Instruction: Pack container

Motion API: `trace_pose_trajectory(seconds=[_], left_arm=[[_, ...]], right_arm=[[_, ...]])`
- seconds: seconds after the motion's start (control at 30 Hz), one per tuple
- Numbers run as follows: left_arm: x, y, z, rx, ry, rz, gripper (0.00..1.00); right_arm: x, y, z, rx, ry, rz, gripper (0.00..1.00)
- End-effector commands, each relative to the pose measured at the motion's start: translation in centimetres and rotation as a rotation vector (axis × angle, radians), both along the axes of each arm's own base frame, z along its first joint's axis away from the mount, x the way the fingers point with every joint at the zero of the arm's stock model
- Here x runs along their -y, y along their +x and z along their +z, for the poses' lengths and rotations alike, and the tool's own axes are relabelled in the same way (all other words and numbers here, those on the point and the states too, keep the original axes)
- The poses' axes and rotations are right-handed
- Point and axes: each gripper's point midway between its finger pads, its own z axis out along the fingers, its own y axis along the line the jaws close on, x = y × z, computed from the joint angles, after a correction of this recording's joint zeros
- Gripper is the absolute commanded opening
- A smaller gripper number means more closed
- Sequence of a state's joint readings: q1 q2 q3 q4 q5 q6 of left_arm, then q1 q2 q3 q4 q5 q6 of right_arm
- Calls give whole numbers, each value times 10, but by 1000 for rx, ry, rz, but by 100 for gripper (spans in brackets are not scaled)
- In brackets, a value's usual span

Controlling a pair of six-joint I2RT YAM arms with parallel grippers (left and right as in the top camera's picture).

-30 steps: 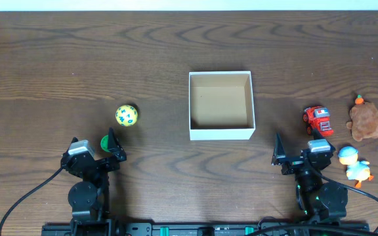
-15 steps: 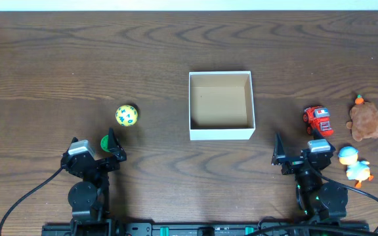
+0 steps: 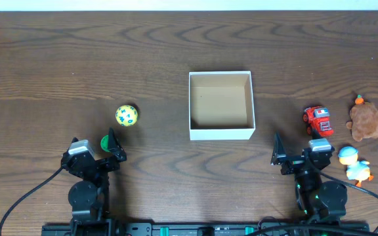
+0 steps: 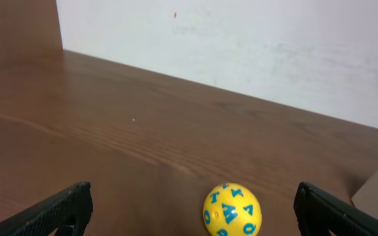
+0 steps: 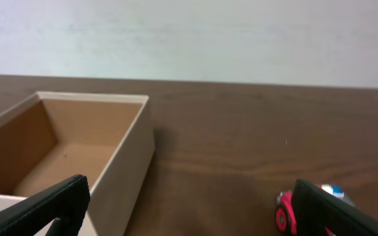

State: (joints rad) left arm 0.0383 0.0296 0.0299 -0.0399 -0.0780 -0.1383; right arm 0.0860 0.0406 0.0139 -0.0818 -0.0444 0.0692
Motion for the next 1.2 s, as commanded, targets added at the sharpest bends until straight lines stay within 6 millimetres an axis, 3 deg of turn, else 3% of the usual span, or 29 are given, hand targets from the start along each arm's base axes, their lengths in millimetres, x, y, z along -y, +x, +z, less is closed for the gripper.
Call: trace_pose_trajectory(seconds=[0.0, 0.2, 0.4, 0.5, 0.63, 0.77, 0.9, 1.0, 1.17], left_arm=[[-1, -2, -13, -63, -50, 14, 98], [-1, -7, 15, -124, -63, 18, 98], [-1, -2, 67, -156, -65, 19, 98], [-1, 3, 83, -218, -71, 21, 98], [-1, 4, 85, -348, -76, 24, 98], [6, 6, 74, -459, -94, -12, 98], [12, 8, 62, -512, -110, -44, 98], [13, 7, 61, -517, -112, -47, 98], [13, 7, 61, -512, -133, -39, 98]], right_arm=[[6, 1, -5, -47, 36, -38, 99], [20, 6, 13, -124, 37, -112, 99], [44, 15, 35, -306, 31, -207, 99], [51, 26, 49, -416, 10, -186, 99], [69, 42, 62, -619, 14, -173, 99], [93, 57, 63, -856, -16, -166, 99], [100, 73, 62, -1016, -13, -130, 99], [106, 86, 51, -1074, -20, -126, 99], [124, 91, 10, -1210, -73, -170, 99]])
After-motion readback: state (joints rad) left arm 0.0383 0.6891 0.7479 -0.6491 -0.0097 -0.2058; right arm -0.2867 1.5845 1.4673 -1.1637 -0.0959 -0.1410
